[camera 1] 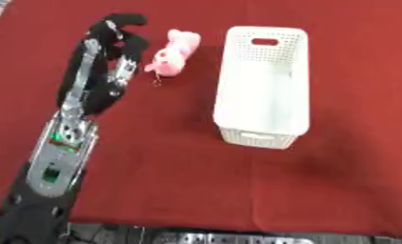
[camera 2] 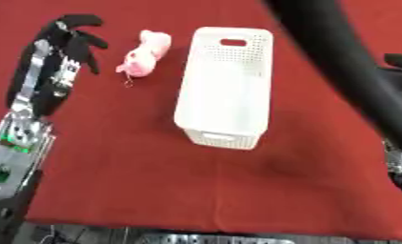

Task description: Pick up objects on the table and place them in the box.

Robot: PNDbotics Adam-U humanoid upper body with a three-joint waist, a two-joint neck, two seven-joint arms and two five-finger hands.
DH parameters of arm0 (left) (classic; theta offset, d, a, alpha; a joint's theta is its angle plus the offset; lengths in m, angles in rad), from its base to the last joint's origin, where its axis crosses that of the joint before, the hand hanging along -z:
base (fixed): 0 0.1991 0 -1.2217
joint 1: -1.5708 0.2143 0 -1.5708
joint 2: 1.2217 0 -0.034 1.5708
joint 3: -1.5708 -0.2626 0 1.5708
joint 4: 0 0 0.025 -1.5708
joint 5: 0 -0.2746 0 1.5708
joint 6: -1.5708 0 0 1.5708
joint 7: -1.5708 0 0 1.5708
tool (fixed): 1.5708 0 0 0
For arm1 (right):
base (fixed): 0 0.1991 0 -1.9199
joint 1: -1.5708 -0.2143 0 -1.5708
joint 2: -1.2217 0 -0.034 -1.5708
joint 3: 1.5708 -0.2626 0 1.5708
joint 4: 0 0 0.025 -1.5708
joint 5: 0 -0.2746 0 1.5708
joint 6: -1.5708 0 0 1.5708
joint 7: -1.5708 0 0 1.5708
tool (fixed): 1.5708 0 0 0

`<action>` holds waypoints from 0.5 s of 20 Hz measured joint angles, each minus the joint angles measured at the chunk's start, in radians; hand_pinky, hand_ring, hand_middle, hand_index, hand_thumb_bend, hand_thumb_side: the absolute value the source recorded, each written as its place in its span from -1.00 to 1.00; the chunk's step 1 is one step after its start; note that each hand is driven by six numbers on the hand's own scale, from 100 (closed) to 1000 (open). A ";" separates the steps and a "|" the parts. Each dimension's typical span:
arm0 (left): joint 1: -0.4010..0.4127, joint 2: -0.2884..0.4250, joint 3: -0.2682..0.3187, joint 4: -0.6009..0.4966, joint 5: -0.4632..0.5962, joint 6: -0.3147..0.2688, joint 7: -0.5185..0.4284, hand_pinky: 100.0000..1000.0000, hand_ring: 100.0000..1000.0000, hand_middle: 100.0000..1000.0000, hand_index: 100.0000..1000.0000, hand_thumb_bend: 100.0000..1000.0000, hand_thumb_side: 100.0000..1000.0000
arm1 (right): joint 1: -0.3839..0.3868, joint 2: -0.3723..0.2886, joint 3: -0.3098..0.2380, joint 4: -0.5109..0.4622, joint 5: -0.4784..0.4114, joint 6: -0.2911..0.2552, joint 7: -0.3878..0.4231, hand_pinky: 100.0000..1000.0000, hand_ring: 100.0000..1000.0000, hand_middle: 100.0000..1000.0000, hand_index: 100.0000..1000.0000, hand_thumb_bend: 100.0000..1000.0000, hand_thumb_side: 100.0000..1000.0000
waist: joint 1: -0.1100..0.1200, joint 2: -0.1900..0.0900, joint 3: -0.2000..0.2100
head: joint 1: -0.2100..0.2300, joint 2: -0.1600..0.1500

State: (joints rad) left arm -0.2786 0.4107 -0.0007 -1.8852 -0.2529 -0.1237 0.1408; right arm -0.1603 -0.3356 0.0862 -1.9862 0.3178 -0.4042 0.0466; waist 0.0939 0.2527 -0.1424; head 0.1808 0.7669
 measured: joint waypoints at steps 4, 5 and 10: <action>-0.171 0.047 -0.042 0.132 -0.102 0.093 -0.036 -0.57 0.13 0.41 0.59 -0.30 0.39 | 0.002 0.000 0.006 0.000 -0.002 0.002 0.009 0.24 0.55 0.67 0.57 -0.84 0.40 | 0.002 -0.012 -0.008 | 0.001 -0.004; -0.218 0.050 -0.052 0.177 -0.129 0.117 -0.054 -0.56 0.14 0.42 0.59 -0.27 0.38 | 0.002 0.000 0.006 0.000 -0.004 0.003 0.012 0.24 0.55 0.67 0.57 -0.84 0.40 | 0.002 -0.013 -0.010 | 0.004 -0.004; -0.410 0.042 -0.085 0.406 -0.282 0.164 -0.145 -0.47 0.19 0.45 0.60 -0.19 0.22 | 0.002 0.000 0.011 0.000 -0.013 0.004 0.021 0.24 0.55 0.66 0.57 -0.85 0.40 | 0.003 -0.020 -0.017 | 0.013 -0.007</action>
State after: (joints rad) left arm -0.6890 0.4527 -0.0858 -1.4795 -0.5354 0.0399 -0.0040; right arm -0.1581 -0.3356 0.0975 -1.9862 0.3046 -0.3999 0.0675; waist 0.0964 0.2325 -0.1589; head 0.1943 0.7603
